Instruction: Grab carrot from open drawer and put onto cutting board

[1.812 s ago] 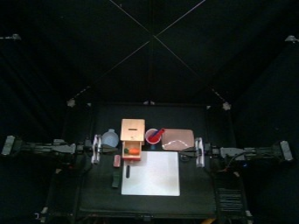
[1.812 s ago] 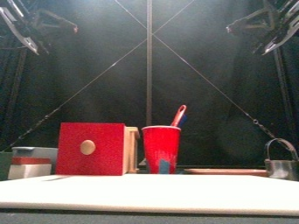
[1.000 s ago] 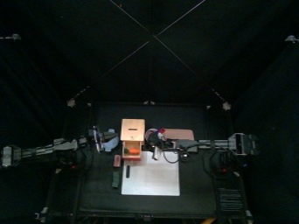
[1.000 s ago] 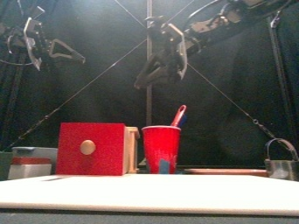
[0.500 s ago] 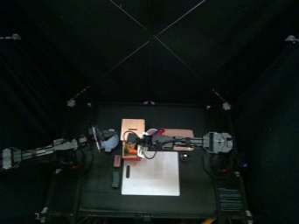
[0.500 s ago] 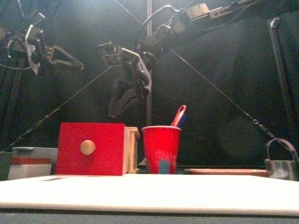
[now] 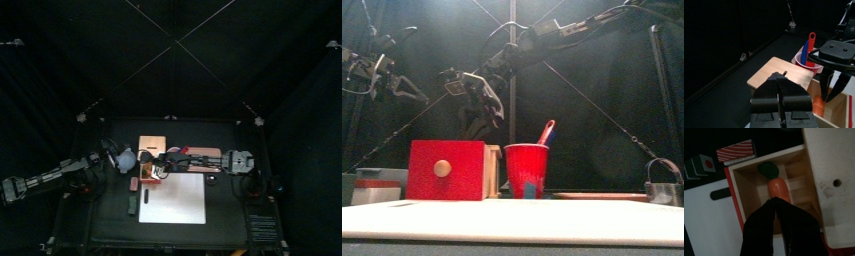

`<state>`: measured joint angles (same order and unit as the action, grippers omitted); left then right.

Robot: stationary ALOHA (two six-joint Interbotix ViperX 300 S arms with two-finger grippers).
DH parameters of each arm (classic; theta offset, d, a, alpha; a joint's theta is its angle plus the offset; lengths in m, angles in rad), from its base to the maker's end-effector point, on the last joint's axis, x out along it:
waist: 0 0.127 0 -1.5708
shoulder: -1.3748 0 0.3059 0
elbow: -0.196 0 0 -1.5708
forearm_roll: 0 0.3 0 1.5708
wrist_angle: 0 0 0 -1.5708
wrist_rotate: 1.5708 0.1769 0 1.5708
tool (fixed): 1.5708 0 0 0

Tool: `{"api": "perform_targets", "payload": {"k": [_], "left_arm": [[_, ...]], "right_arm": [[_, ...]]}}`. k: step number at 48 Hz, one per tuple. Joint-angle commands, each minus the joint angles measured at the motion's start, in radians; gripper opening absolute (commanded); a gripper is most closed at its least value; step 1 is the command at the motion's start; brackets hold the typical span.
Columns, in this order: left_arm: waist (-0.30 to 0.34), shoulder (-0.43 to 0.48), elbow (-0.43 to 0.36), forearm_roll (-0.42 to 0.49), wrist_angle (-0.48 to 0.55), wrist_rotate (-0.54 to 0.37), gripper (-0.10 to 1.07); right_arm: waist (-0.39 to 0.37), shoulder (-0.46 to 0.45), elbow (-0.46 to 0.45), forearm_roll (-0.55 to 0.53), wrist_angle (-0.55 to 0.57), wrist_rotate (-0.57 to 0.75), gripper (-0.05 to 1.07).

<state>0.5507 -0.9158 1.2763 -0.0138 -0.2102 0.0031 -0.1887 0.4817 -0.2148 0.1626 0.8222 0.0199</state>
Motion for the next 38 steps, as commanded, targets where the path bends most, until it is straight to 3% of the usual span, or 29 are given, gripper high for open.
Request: {"api": "perform_targets", "payload": {"k": [1, 18, 29, 38], "left_arm": [[0.006, 0.003, -0.014, 0.002, 0.002, 0.002, 0.01], [0.006, 0.003, -0.014, 0.0, 0.003, 0.0, 0.01], [0.006, 0.003, -0.015, 0.0, 0.003, 0.0, 0.01], [0.008, 0.003, -0.015, 0.0, 0.003, 0.002, 0.01]], "right_arm": [[-0.006, -0.005, -0.049, 0.008, 0.021, -0.003, 0.64], [0.0, 0.025, -0.084, -0.021, 0.046, -0.005, 0.7], [0.002, 0.025, -0.089, -0.048, 0.052, 0.0, 0.87], [0.002, 0.035, -0.087, -0.049, 0.064, -0.002, 0.89]]}}
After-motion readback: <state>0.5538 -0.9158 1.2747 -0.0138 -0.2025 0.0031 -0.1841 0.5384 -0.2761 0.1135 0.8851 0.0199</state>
